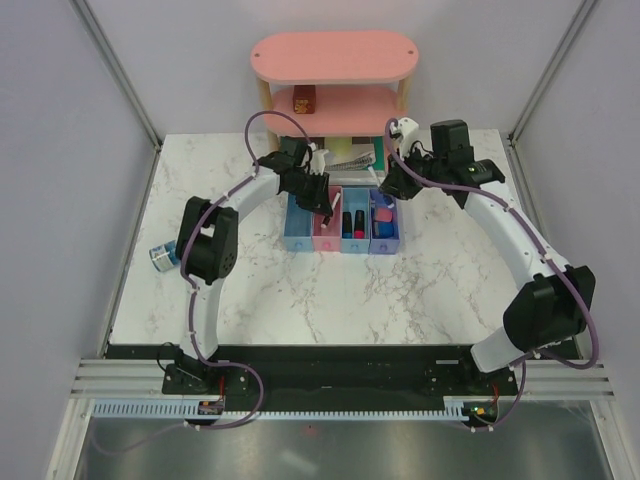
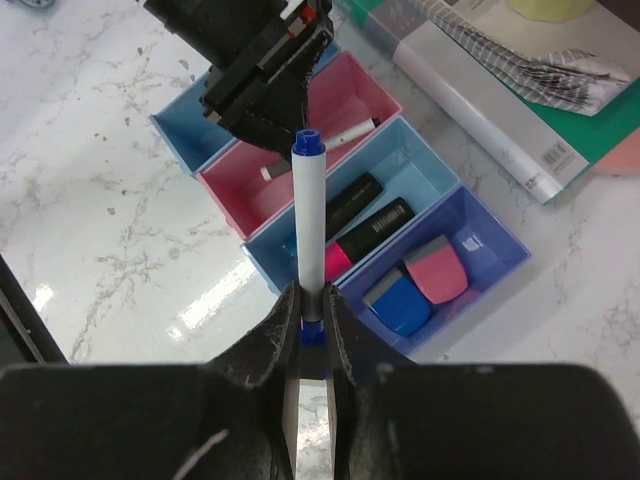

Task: Sort the stationery into containers
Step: Place the pen in the storage box, then pick up the stationery from the corner of the board.

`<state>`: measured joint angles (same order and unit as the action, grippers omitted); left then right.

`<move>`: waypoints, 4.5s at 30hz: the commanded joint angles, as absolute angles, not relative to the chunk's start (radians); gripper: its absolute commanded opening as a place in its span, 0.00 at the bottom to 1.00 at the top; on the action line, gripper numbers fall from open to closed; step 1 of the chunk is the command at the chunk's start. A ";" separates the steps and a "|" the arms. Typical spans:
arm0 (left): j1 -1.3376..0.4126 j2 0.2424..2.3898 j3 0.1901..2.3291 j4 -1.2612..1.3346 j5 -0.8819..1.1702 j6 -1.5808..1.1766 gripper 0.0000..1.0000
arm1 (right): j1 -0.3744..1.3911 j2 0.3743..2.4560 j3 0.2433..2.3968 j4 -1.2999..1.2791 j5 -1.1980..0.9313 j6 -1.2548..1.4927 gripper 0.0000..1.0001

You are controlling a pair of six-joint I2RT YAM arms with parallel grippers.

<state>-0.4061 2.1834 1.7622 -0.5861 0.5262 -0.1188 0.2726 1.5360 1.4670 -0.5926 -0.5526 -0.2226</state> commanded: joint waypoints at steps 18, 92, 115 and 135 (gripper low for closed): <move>-0.368 1.815 1.700 -0.626 0.491 0.024 0.59 | 0.328 1.765 1.528 -0.255 -0.669 0.057 0.17; 0.538 1.454 1.176 -0.810 0.368 1.067 0.99 | 0.468 1.460 1.470 -0.716 -0.256 -0.555 0.94; 0.541 1.700 1.187 -0.802 0.252 1.652 1.00 | 0.466 1.470 1.505 -0.824 -0.207 -0.598 0.95; 0.537 1.790 1.181 -0.753 0.279 1.623 0.61 | 0.468 1.502 1.523 -0.827 -0.213 -0.586 0.94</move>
<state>0.5354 1.7821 1.1587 -0.7818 0.2455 1.6142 0.4629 1.4902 1.4879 -0.8276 -0.2081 -0.5907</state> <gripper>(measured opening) 0.727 0.939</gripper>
